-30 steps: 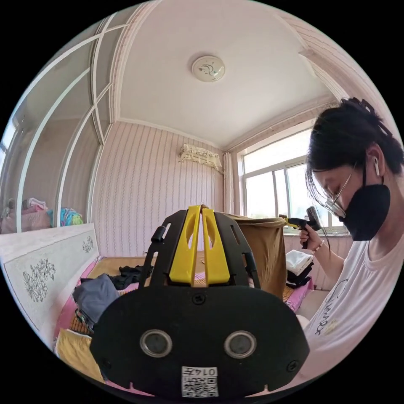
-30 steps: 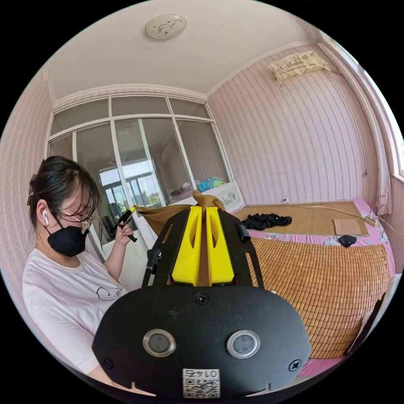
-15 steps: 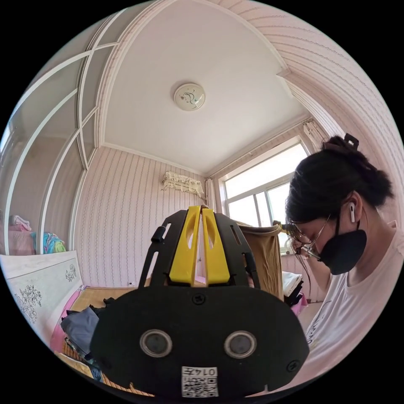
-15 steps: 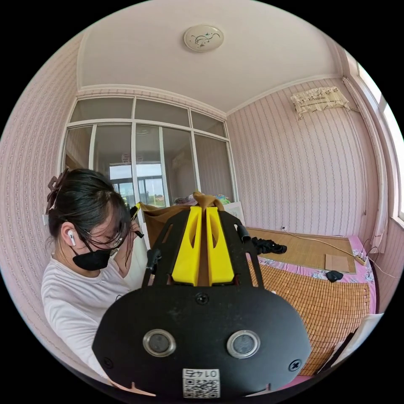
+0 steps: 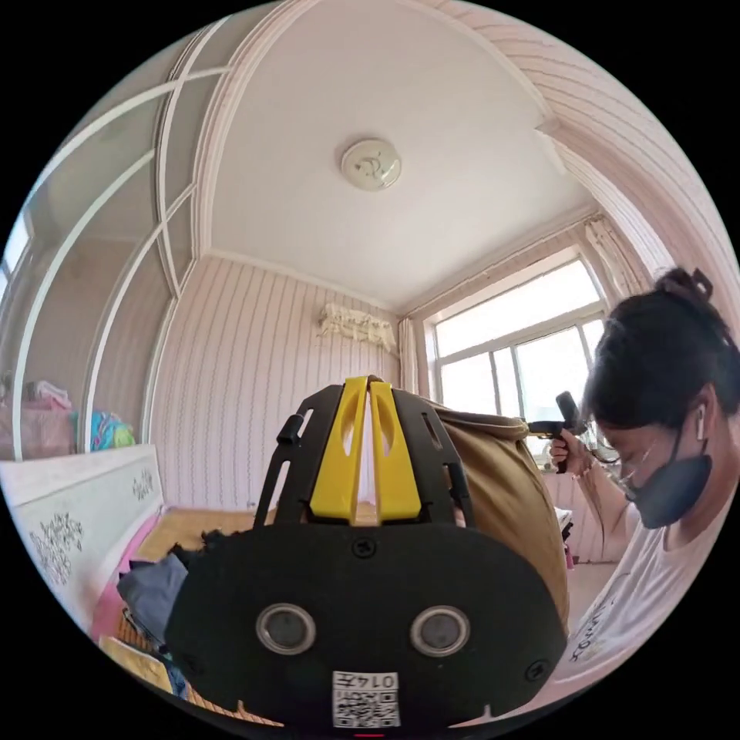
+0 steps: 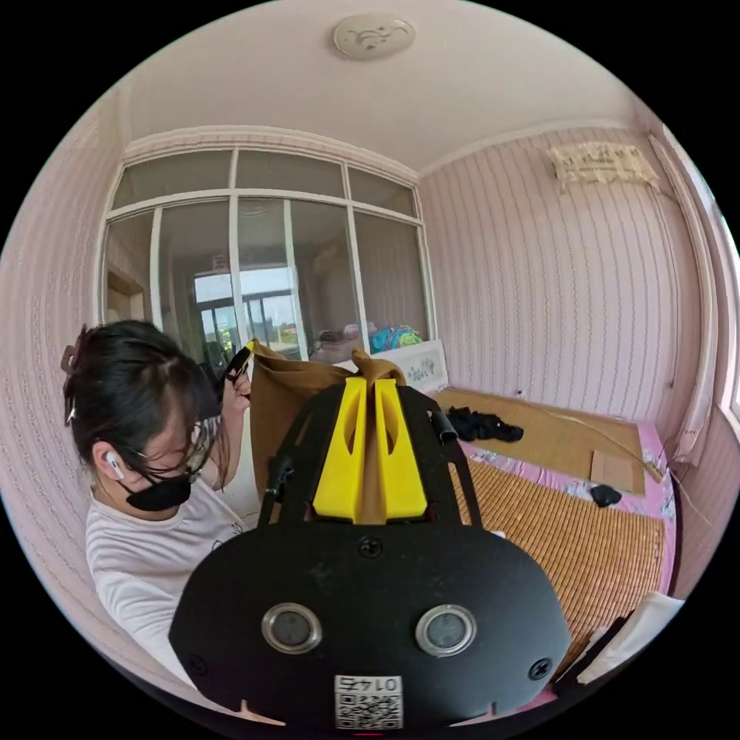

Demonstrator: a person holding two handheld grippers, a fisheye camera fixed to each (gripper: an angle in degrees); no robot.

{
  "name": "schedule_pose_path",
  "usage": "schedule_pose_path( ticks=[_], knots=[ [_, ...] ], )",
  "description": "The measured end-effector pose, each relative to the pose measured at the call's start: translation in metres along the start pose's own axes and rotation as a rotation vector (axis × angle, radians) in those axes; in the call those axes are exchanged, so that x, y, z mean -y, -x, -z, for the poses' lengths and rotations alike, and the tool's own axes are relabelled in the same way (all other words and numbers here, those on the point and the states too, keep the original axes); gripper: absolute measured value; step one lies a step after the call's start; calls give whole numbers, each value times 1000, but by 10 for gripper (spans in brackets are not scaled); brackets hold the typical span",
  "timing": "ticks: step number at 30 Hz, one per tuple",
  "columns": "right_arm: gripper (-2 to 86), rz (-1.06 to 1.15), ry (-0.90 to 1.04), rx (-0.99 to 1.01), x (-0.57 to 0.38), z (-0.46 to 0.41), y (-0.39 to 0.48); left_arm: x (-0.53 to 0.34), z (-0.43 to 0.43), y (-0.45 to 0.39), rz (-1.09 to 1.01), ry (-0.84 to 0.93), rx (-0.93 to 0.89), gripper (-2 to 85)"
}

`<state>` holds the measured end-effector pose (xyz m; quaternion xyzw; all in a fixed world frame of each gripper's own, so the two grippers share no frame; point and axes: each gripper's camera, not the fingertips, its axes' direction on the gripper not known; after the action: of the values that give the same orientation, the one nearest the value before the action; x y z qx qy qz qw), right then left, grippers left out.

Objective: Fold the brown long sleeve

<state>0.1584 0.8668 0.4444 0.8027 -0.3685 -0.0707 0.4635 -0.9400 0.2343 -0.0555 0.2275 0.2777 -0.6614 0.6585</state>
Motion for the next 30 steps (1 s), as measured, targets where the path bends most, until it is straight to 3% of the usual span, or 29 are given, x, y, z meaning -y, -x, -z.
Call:
schedule_pose_path(
  ticks=[3,5,7,10,13,18,24,30],
  knots=[
    [2,-219,211,31,-30,-73,-95,-67,-81,42,179,252,50,-10],
    [3,-390,381,-70,-70,-129,-167,-142,-150,70,274,502,100,-10],
    [2,-483,445,-154,-85,-152,-208,-184,-187,85,346,594,98,-10],
    [4,-602,284,-53,-53,-149,-261,-180,-228,101,396,527,75,-10],
    [6,-456,64,-75,13,-123,-263,-127,-239,85,251,324,39,-10],
    [8,-281,97,-133,30,-140,-255,-146,-246,79,214,372,-52,-10],
    [9,-498,399,-179,-113,-233,-336,-344,-256,84,246,817,116,-10],
    [7,-924,648,-173,-326,-303,-395,-566,-225,57,405,1230,187,-10]
  ],
)
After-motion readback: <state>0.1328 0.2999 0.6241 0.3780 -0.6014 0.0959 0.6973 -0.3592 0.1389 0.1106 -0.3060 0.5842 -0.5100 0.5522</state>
